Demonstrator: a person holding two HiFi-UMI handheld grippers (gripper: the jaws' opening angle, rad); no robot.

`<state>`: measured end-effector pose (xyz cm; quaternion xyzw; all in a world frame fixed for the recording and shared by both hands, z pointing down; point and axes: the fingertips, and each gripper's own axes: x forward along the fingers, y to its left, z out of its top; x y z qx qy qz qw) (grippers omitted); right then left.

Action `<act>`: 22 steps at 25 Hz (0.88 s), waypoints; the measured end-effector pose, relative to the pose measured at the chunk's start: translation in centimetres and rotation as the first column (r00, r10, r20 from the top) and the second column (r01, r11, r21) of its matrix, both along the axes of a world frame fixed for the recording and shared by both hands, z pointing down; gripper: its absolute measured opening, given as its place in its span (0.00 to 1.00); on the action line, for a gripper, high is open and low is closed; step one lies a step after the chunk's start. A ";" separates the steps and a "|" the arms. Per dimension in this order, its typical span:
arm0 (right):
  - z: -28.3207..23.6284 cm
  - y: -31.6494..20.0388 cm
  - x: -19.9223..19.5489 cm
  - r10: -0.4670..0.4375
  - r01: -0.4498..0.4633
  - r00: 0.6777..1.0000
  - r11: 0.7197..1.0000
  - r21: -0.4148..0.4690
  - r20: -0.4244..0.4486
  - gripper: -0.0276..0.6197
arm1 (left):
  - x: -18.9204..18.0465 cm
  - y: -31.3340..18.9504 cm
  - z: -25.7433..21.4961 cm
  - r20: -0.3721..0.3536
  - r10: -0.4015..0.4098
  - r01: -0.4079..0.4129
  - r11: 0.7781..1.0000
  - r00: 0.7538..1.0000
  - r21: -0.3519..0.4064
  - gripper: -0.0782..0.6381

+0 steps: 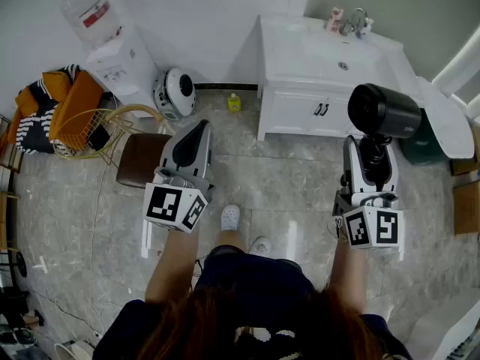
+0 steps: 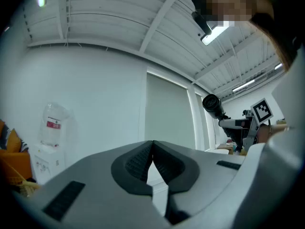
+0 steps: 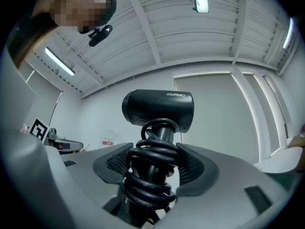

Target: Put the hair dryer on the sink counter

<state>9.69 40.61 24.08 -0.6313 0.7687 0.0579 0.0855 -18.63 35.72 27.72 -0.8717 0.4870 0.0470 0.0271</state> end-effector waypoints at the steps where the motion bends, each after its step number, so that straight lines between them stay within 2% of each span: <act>1: -0.3 0.5 0.2 -0.007 0.007 1.000 1.000 0.003 0.006 0.50 | 0.2 0.5 -0.2 -0.001 0.000 0.000 1.000 1.000 0.003 0.13; 7: -1.3 2.5 1.4 -0.014 0.013 1.000 1.000 0.020 0.015 0.50 | 1.6 2.2 -1.3 0.010 -0.001 0.000 1.000 1.000 0.016 0.13; 12: -0.6 1.2 2.3 -0.010 0.009 0.999 1.000 0.015 0.041 0.50 | 2.5 1.1 -0.7 0.025 0.003 -0.004 1.000 1.000 0.003 0.13; 17: 0.3 -2.7 2.3 -0.002 0.002 0.999 1.000 0.002 0.036 0.50 | 2.8 -3.4 0.5 0.015 0.011 -0.011 1.000 1.000 -0.007 0.13; 22: 0.5 -9.6 2.8 0.004 -0.005 1.000 1.000 0.003 0.021 0.50 | 3.9 -10.5 0.7 0.001 0.033 -0.033 0.999 0.999 0.006 0.13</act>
